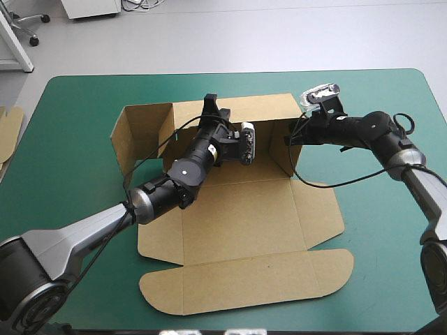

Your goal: Fold the box

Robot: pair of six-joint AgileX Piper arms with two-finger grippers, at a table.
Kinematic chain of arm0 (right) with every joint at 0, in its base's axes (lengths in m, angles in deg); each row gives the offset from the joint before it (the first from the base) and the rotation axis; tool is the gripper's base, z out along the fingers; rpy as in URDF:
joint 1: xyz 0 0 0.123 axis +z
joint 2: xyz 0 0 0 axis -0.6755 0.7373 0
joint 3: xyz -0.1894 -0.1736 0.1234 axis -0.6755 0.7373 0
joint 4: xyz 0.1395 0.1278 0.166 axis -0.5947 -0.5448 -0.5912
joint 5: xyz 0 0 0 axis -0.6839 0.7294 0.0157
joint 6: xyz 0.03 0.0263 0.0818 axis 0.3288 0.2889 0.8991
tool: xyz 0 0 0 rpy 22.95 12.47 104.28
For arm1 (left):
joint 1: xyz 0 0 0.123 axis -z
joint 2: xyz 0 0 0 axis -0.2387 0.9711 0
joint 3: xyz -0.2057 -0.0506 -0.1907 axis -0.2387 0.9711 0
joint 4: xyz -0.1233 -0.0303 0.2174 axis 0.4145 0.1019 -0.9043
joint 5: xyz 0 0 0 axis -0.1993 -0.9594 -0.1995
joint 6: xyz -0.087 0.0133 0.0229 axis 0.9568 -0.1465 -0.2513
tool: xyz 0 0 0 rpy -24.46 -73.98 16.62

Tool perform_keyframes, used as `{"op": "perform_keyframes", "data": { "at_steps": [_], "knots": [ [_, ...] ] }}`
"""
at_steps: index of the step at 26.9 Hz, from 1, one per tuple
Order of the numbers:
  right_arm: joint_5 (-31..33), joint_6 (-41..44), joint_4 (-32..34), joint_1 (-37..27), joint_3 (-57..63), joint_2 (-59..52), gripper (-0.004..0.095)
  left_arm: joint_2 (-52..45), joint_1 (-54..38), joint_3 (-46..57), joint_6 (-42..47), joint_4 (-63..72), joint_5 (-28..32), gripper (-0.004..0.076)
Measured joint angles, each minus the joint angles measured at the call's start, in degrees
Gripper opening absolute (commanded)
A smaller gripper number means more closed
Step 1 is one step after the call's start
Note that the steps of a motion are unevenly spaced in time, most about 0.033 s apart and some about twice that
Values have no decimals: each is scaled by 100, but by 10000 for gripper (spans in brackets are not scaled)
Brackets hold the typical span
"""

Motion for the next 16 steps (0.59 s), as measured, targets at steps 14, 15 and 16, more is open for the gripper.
{"op": "perform_keyframes", "data": {
  "at_steps": [14, 15, 16],
  "knots": [
    [-72, 858, 295, 45, -36, 19, -33, -431, 223, -129, -13, 1380, 142, 316],
    [-94, 931, 345, 45, -36, 19, -33, -514, 275, -108, -13, 1455, 129, 316],
    [-104, 1007, 382, 45, -36, 19, -33, -576, 318, -87, -14, 1514, 129, 316]
  ]
}}
